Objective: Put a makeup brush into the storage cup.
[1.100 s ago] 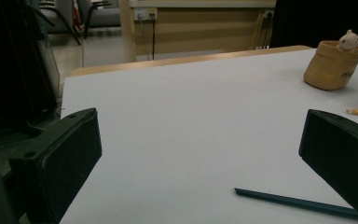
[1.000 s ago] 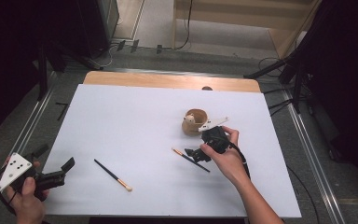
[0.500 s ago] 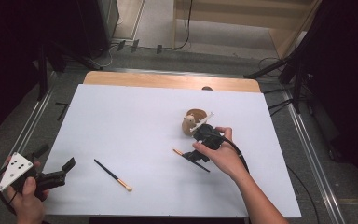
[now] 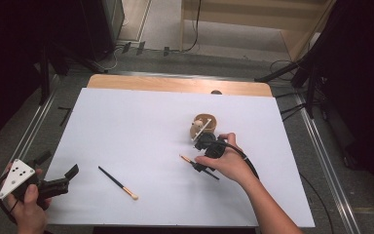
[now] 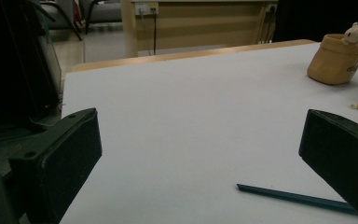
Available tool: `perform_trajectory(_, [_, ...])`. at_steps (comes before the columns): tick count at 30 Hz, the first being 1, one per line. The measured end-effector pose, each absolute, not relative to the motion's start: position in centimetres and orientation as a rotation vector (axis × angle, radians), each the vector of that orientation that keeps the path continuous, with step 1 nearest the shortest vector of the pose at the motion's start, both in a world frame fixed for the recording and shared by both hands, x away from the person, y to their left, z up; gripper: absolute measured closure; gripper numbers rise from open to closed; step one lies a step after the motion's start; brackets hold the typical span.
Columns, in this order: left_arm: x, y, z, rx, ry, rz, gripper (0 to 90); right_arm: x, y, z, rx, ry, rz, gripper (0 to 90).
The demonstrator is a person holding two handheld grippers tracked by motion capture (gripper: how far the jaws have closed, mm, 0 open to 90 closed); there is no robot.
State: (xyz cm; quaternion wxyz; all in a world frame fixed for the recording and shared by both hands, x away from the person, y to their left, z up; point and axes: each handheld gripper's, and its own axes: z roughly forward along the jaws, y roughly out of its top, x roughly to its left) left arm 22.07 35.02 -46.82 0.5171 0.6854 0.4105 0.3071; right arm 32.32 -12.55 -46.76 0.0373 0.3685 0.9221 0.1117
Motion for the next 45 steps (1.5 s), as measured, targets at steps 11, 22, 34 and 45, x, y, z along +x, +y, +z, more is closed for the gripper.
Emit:
perform_trajectory(11, [22.1, 35.1, -46.8, 1.648, 1.003, 0.742, 0.0, 32.5, -11.1, -47.3, 1.077, 2.905, 0.203, 38.3])
perform_trajectory(22, [22.2, 35.1, -46.9, 1.646, 1.003, 0.741, 0.0, 32.8, -10.0, -47.5, 1.007, 2.960, 0.105, 66.6])
perform_trajectory(34, [22.2, 35.1, -46.9, 1.646, 1.006, 0.741, 0.0, 32.8, -8.9, -47.4, 0.979, 2.985, -0.010, 84.9])
perform_trajectory(45, [22.2, 35.2, -46.9, 1.645, 1.011, 0.735, 0.0, 32.8, -9.6, -47.3, 0.987, 2.990, 0.071, 84.9])
